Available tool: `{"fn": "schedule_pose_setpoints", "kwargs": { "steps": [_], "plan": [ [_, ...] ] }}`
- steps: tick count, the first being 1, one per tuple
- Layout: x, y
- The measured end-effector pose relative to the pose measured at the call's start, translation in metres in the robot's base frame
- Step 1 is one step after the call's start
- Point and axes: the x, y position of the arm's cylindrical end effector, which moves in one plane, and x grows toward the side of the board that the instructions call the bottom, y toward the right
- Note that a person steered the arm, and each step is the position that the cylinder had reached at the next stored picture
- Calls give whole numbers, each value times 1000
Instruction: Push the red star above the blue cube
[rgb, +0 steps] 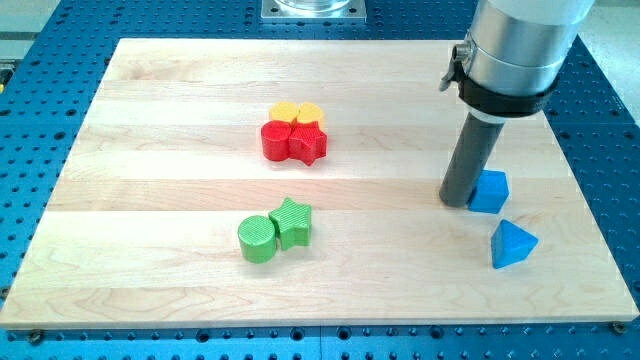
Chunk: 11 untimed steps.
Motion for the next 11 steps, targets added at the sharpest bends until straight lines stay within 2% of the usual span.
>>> {"fn": "schedule_pose_setpoints", "kwargs": {
  "steps": [1,2,3,4,5,6,7,8,9,11],
  "plan": [
    [-1,-24],
    [-6,-80],
    [-33,-100],
    [-38,-184],
    [-68,-201],
    [-96,-165],
    [-97,-87],
    [-97,-35],
    [-106,-21],
    [-87,-10]
  ]
}}
